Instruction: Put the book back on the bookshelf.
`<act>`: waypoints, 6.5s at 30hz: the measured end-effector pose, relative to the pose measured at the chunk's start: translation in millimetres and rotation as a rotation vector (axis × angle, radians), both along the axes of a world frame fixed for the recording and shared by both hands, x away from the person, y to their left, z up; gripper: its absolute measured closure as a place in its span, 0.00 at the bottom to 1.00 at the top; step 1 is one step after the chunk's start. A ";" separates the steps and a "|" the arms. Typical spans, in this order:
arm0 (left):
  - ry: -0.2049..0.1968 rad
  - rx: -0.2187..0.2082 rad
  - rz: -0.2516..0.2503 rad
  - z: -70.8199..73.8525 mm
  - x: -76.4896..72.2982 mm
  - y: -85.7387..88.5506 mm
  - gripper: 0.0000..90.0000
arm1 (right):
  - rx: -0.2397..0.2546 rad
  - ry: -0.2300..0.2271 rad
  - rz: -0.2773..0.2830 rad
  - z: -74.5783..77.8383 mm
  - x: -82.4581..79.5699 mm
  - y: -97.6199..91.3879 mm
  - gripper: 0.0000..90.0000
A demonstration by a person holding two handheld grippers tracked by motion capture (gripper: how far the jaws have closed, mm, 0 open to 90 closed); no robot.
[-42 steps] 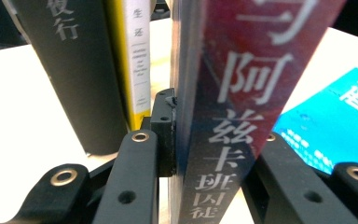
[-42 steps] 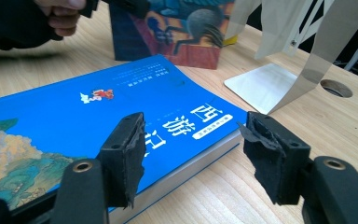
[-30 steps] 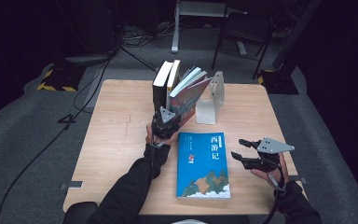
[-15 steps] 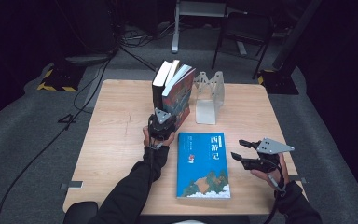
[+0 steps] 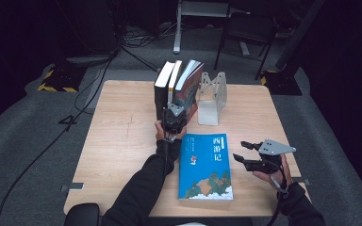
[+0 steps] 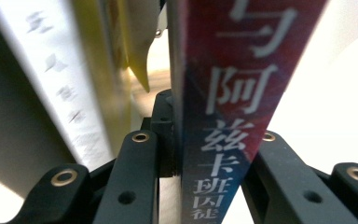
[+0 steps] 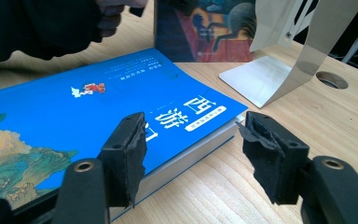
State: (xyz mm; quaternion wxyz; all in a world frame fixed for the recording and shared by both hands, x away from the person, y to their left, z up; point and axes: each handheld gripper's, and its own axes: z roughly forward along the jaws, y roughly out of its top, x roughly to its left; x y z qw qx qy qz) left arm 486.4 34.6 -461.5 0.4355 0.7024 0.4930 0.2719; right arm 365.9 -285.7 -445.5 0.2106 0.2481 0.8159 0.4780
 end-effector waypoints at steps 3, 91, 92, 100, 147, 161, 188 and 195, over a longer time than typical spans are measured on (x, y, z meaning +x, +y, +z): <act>-0.003 0.003 -0.006 0.3 6.2 -2.0 0.81 | -0.001 -0.001 -0.001 -0.1 0.0 0.3 0.45; -0.013 0.253 -0.526 -5.3 -77.2 59.5 0.69 | -0.063 0.062 -0.010 -10.1 -18.0 -7.6 0.44; -0.008 0.258 -0.540 -5.7 -81.7 61.5 0.68 | -0.070 0.066 -0.011 -10.1 -19.6 -7.8 0.44; 0.043 0.301 -0.654 -13.9 -107.2 74.8 0.63 | -0.087 0.081 0.004 -11.7 -27.4 -6.5 0.43; 0.186 0.248 -0.879 -42.2 -168.3 90.3 0.30 | -0.252 0.229 0.196 -41.7 -73.3 9.7 0.38; 0.190 0.249 -0.872 -42.2 -159.1 89.0 0.30 | -0.082 0.244 0.147 -13.5 -58.9 10.3 0.40; 0.224 0.284 -0.885 -39.2 -177.3 82.6 0.24 | -0.073 0.418 0.191 -34.8 -38.3 25.0 0.31; 0.232 0.284 -0.854 -40.4 -196.5 68.9 0.17 | -0.074 0.403 0.161 -34.3 -43.5 29.5 0.30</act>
